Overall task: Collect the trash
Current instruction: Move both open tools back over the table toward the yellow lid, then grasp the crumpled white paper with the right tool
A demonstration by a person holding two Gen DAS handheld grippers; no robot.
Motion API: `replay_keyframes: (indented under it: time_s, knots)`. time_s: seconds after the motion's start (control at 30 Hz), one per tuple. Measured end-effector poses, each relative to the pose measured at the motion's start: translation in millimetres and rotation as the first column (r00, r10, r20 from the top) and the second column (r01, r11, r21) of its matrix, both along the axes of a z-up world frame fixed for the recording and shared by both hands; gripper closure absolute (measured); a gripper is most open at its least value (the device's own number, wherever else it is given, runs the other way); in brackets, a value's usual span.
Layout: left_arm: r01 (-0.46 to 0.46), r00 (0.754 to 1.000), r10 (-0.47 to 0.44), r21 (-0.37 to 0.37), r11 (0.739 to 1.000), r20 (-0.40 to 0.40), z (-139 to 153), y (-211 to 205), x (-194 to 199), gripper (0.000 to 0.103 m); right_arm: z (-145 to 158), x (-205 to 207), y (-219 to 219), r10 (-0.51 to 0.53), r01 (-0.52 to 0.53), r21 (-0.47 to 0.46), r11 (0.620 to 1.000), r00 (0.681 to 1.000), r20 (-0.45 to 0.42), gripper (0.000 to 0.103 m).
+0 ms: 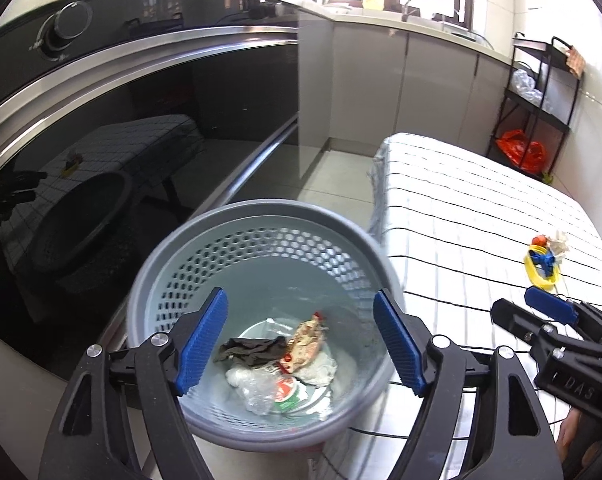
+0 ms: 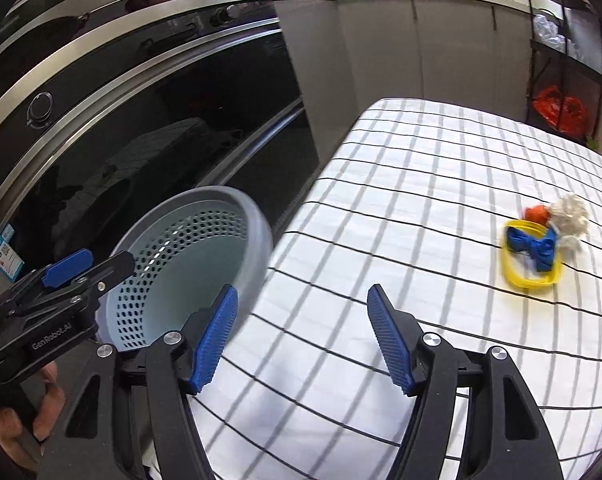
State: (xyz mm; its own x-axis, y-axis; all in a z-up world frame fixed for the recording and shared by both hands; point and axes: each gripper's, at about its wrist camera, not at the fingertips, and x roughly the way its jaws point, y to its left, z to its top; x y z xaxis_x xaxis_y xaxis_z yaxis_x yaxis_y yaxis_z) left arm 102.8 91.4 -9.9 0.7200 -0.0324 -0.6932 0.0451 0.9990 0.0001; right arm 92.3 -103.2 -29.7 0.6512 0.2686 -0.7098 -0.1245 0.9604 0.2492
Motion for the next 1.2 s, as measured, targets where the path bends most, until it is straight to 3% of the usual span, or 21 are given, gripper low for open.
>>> replay_keyframes:
  time_s: [0.4, 0.7, 0.9, 1.1, 1.2]
  knots:
    - [0.119, 0.993, -0.119, -0.026, 0.993, -0.005, -2.5, -68.6, -4.9, 0.029, 3.4, -35.4, -115.3, -0.193, 0.193, -0.037, 0.980, 0.981, 0.021, 0.034]
    - [0.254, 0.967, -0.254, -0.013, 0.967, 0.005, -0.3, -141.1, -10.8, 0.027, -16.7, -43.6, -198.8, -0.322, 0.321, -0.081, 0.944, 0.947, -0.003, 0.034]
    - [0.287, 0.958, -0.287, -0.033, 0.957, 0.008, 1.8, -184.5, 6.5, 0.025, -24.2, -27.9, -231.7, -0.374, 0.372, -0.074, 0.925, 0.927, -0.012, 0.034]
    - [0.284, 0.959, -0.285, -0.071, 0.956, 0.001, -5.8, -214.5, 31.7, 0.025, -28.5, 5.3, -243.0, -0.373, 0.372, -0.045, 0.927, 0.928, -0.021, 0.030]
    - [0.287, 0.958, -0.288, -0.054, 0.956, -0.006, -14.4, -218.9, 38.2, 0.025, -31.7, 22.9, -244.3, -0.368, 0.366, -0.045, 0.929, 0.930, -0.023, 0.029]
